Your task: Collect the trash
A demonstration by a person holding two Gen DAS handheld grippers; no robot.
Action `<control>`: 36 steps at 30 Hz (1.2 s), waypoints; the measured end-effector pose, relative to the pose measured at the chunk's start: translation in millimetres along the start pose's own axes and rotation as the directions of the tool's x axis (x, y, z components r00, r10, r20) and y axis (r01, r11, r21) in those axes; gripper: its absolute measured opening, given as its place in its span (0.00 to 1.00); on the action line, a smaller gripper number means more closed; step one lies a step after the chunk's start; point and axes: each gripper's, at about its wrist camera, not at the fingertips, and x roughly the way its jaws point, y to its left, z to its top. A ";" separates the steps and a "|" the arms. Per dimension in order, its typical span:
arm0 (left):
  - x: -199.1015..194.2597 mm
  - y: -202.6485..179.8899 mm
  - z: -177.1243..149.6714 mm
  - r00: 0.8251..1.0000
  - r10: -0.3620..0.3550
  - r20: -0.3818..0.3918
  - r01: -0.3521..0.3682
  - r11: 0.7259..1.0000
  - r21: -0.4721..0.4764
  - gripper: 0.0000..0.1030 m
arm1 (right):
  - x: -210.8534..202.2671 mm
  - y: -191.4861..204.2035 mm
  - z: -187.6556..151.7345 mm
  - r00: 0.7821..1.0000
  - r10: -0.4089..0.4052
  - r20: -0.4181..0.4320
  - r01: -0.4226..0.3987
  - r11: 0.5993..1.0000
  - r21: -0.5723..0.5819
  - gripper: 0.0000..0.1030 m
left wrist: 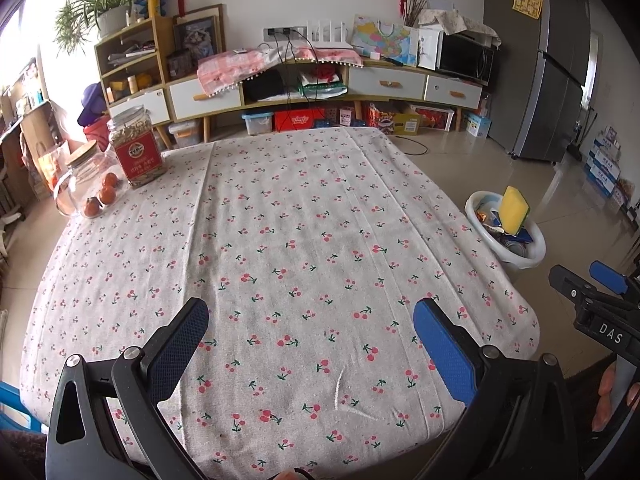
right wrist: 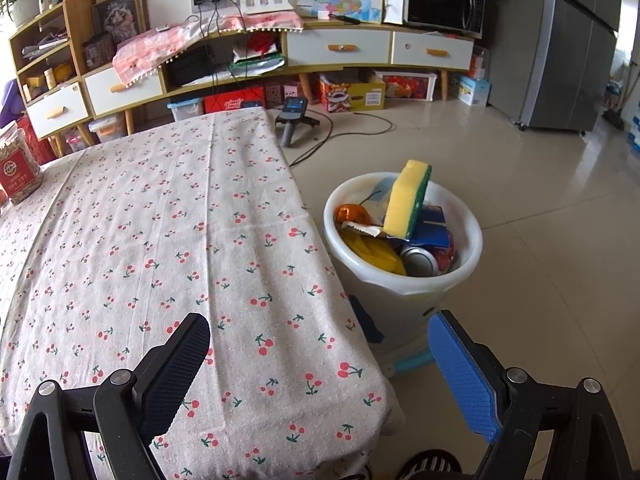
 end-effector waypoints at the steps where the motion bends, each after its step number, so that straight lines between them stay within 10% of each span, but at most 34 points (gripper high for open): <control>1: 0.0 0.4 0.0 1.000 0.002 -0.001 -0.002 1.000 -0.001 1.00 | -0.5 -0.4 -1.0 1.000 -0.001 0.000 0.001 1.000 0.003 0.90; 36: -4.3 -5.3 2.1 1.000 0.020 0.021 -0.021 1.000 0.003 1.00 | 1.4 0.6 0.0 1.000 0.002 0.002 -0.002 1.000 0.012 0.90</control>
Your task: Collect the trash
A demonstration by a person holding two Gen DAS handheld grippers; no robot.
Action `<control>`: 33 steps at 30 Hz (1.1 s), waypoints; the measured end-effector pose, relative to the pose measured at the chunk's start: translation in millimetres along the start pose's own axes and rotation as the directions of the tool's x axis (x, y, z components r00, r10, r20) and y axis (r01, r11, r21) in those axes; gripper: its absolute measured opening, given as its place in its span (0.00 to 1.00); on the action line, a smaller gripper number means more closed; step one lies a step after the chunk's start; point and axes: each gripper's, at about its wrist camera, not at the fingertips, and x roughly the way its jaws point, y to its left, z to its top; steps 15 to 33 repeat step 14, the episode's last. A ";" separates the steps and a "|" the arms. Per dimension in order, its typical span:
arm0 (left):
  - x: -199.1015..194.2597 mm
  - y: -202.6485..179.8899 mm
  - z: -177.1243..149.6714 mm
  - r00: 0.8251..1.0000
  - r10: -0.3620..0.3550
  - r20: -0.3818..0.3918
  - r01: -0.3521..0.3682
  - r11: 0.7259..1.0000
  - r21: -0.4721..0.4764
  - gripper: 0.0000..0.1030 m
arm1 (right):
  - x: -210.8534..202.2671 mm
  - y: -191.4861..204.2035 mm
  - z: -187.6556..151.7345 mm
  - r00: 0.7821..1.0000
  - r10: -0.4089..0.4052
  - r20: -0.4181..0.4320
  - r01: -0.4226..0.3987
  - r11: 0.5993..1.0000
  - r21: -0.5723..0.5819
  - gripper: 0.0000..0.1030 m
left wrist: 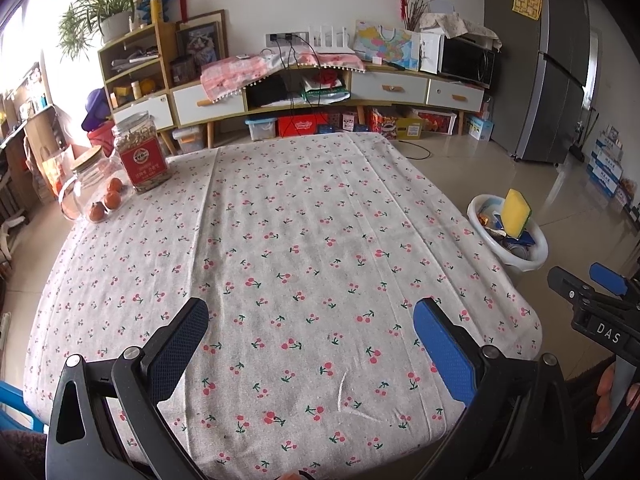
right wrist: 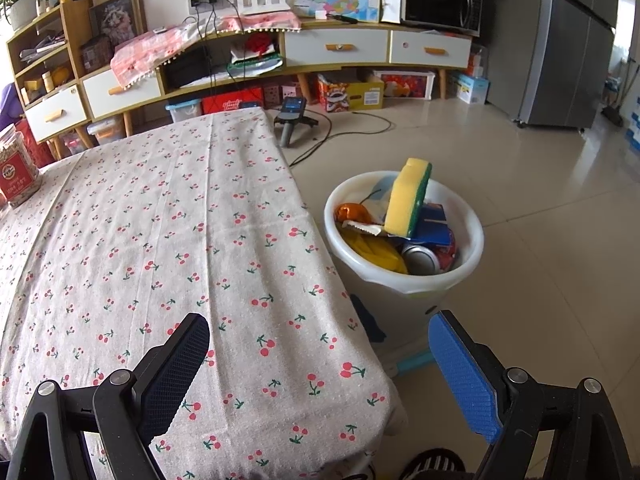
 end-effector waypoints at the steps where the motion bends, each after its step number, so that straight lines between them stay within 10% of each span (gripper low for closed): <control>1: 0.0 0.1 0.2 1.000 0.001 0.002 -0.001 1.000 0.000 1.00 | -0.4 -0.2 0.3 1.000 0.000 0.002 0.000 1.000 0.001 0.90; 33: 2.8 7.7 7.8 0.999 -0.033 -0.017 0.032 0.999 -0.022 1.00 | -1.3 0.9 6.7 0.999 0.035 0.005 -0.035 0.999 0.010 0.93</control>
